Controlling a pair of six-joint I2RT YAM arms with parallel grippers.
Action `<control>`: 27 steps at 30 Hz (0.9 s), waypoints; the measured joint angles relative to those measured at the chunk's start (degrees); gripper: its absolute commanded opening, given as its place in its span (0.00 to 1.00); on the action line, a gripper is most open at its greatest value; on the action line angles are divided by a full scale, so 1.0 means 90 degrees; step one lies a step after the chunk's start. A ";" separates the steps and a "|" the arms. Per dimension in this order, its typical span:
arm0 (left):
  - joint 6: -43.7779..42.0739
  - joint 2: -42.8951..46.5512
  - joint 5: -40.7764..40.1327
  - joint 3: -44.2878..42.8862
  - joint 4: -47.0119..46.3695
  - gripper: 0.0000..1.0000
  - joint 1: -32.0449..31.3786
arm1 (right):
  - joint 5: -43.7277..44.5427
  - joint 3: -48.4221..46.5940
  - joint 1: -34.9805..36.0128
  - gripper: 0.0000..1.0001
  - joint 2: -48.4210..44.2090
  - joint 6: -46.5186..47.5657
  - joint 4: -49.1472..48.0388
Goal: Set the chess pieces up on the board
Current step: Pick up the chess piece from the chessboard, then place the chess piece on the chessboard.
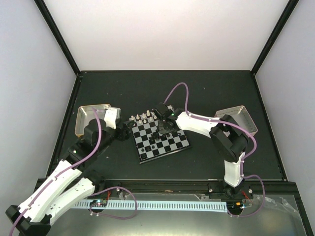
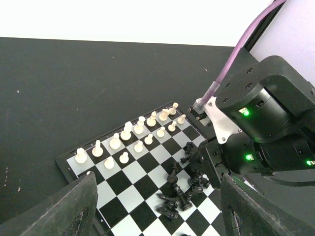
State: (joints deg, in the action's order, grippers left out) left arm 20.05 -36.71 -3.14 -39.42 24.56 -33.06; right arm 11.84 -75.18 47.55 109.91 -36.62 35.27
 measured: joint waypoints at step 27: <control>0.0182 0.0510 -0.0869 0.0002 0.0078 0.71 0.0000 | -0.0709 0.1430 0.1501 0.03 -0.1824 0.0270 -0.0503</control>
State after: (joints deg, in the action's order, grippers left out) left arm 21.69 -32.12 -10.96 -39.40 25.26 -33.06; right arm 5.45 -62.30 61.06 93.49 -34.20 30.74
